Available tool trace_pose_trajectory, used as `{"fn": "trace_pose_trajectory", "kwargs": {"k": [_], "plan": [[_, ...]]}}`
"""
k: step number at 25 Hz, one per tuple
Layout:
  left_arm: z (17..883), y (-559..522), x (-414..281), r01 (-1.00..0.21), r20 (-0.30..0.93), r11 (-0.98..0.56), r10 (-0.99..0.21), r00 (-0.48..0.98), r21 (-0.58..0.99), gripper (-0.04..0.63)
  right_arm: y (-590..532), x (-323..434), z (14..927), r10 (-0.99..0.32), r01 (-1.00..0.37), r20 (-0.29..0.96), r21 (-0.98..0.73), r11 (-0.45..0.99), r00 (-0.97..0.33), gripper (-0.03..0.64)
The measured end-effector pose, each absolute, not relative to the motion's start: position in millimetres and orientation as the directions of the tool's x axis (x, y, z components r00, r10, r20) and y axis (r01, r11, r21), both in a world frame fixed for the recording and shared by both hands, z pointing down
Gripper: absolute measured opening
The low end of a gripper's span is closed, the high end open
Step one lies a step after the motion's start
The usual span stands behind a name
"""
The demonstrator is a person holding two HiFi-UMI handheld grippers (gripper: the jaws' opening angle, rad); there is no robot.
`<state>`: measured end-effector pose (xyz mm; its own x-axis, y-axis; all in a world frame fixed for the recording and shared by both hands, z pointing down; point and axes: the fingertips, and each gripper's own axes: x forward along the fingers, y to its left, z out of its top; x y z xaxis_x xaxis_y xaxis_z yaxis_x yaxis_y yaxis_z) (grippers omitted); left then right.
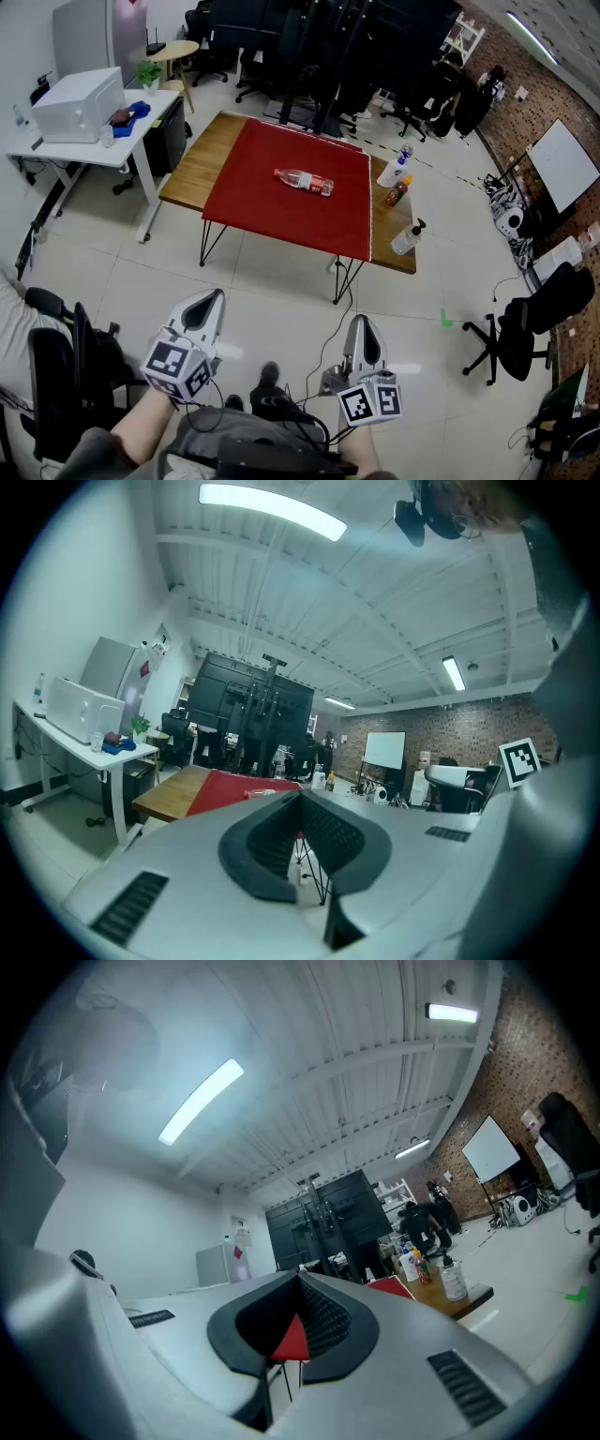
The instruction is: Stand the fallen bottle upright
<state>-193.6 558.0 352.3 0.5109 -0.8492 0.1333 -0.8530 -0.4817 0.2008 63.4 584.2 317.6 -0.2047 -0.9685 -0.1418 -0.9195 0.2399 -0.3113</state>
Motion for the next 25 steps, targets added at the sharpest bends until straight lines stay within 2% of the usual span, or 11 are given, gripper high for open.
{"fn": "trace_pose_trajectory", "kwargs": {"k": [11,19,25], "plan": [[377,447,-194,-0.886,0.139,-0.432,-0.879,0.455,0.169,0.029,451,65,343,-0.952,-0.902,-0.157,-0.310,0.300,-0.263,-0.005],[385,341,-158,-0.899,0.168,-0.400,-0.888,0.428,0.178,0.029,333,95,352,-0.943,-0.885,-0.143,-0.327,0.332,-0.301,-0.005],[389,268,-132,-0.915,0.195,-0.362,-0.898,0.394,0.180,0.029,260,112,356,-0.917,-0.875,-0.110,-0.277,0.398,-0.382,-0.005]]}}
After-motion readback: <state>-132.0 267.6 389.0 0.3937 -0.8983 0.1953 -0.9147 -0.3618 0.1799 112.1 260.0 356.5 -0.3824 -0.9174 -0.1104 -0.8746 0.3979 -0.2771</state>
